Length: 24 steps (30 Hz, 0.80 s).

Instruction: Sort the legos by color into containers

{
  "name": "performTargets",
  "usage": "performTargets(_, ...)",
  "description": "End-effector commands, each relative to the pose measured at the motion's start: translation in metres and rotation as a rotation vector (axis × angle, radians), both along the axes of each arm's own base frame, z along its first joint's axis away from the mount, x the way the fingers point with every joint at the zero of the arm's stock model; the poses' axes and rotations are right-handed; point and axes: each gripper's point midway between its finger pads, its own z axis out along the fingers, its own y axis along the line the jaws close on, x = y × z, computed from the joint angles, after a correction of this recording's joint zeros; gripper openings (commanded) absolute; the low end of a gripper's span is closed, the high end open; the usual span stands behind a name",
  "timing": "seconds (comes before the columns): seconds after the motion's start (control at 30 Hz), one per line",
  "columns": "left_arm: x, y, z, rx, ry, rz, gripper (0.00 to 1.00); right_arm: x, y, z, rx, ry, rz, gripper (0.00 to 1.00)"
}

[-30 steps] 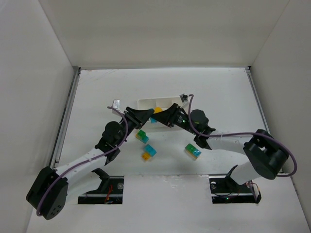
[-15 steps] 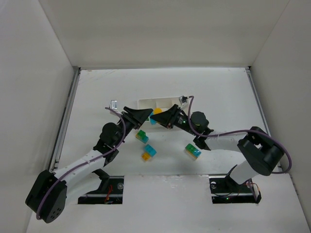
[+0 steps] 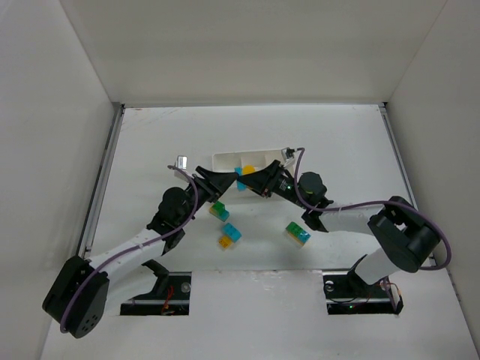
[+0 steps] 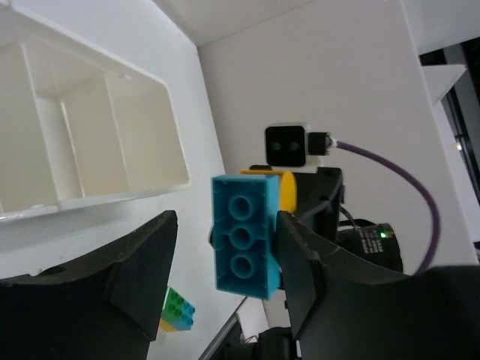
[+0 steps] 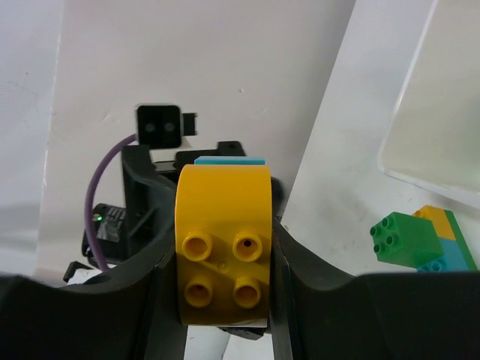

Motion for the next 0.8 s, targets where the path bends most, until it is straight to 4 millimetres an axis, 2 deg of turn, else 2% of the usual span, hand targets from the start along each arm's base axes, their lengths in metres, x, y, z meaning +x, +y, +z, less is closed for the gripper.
performTargets(0.0,0.002,-0.008,0.018,-0.008,-0.070,-0.038,0.53,-0.008,-0.002,0.032,0.080,-0.085,0.023,0.27)
performTargets(0.17,0.002,-0.014,0.029,-0.045,-0.105,-0.054,0.53,-0.008,0.005,0.025,0.072,-0.066,0.037,0.27)
performTargets(0.4,0.001,-0.016,0.030,-0.070,-0.110,-0.054,0.48,-0.011,0.012,0.021,0.099,-0.044,0.071,0.27)
performTargets(0.6,0.000,-0.017,0.032,-0.086,-0.113,-0.056,0.39,-0.011,0.012,0.020,0.128,-0.031,0.078,0.27)
performTargets(0.77,-0.001,-0.014,0.038,-0.104,-0.130,-0.052,0.22,-0.011,0.014,0.019,0.131,-0.023,0.083,0.28)
